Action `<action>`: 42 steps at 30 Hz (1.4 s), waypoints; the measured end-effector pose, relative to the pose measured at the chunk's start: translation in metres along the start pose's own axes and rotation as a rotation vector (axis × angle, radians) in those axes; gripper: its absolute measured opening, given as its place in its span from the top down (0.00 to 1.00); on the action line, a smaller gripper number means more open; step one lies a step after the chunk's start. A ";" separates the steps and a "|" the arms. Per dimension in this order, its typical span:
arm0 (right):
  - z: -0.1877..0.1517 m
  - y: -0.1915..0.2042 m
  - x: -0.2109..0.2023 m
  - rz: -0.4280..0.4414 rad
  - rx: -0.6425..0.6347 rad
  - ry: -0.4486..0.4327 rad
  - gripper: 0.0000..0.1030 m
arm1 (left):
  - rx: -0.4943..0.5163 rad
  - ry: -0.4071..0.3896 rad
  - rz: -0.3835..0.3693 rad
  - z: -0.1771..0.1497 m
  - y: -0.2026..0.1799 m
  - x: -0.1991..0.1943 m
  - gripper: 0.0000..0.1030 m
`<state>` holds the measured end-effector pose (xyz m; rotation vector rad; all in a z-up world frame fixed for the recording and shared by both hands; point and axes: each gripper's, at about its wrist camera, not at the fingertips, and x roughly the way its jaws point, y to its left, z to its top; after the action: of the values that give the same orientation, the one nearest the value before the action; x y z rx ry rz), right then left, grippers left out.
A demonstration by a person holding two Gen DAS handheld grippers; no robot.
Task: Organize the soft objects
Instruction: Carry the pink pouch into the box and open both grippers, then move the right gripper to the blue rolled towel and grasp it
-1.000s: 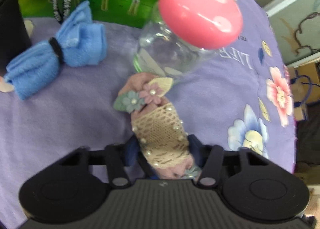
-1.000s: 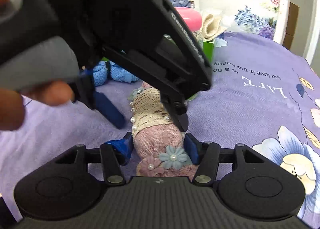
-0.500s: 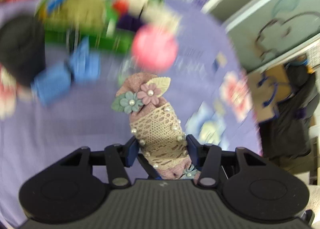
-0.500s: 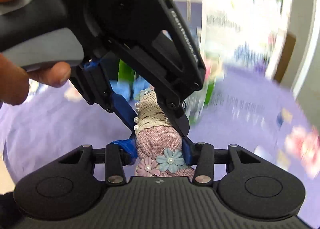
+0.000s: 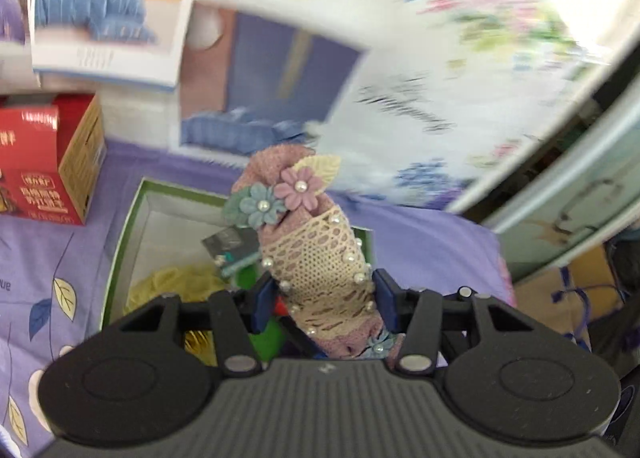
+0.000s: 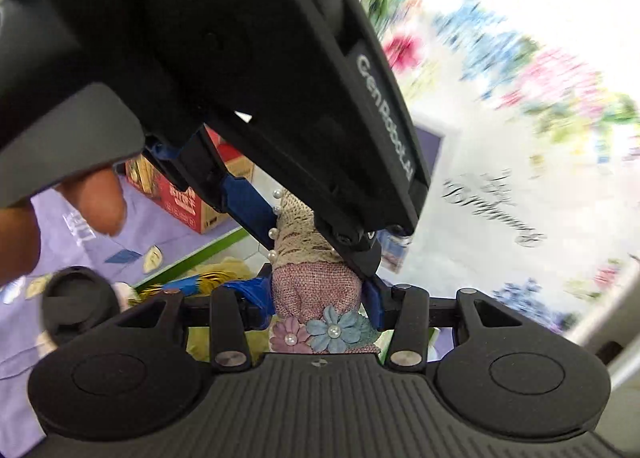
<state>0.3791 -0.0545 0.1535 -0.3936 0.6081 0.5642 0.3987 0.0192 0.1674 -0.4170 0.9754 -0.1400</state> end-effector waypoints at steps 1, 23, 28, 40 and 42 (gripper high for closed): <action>-0.001 -0.001 0.014 0.022 0.000 0.019 0.72 | -0.020 0.017 0.010 0.004 0.007 0.013 0.48; -0.039 0.059 -0.115 0.083 0.091 -0.113 0.66 | 0.002 -0.130 0.155 -0.077 0.076 -0.088 0.03; -0.080 0.126 -0.128 0.166 0.081 -0.019 0.65 | 0.063 -0.066 0.184 -0.148 0.118 -0.116 0.03; -0.107 0.173 -0.043 -0.025 0.309 0.077 0.65 | -0.074 0.040 0.186 -0.263 0.242 -0.110 0.03; -0.106 0.169 -0.029 -0.060 0.351 0.098 0.65 | -0.080 0.027 0.195 -0.268 0.253 -0.113 0.03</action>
<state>0.2135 0.0130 0.0617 -0.1079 0.7714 0.3730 0.0967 0.2088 0.0213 -0.3913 1.0455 0.0696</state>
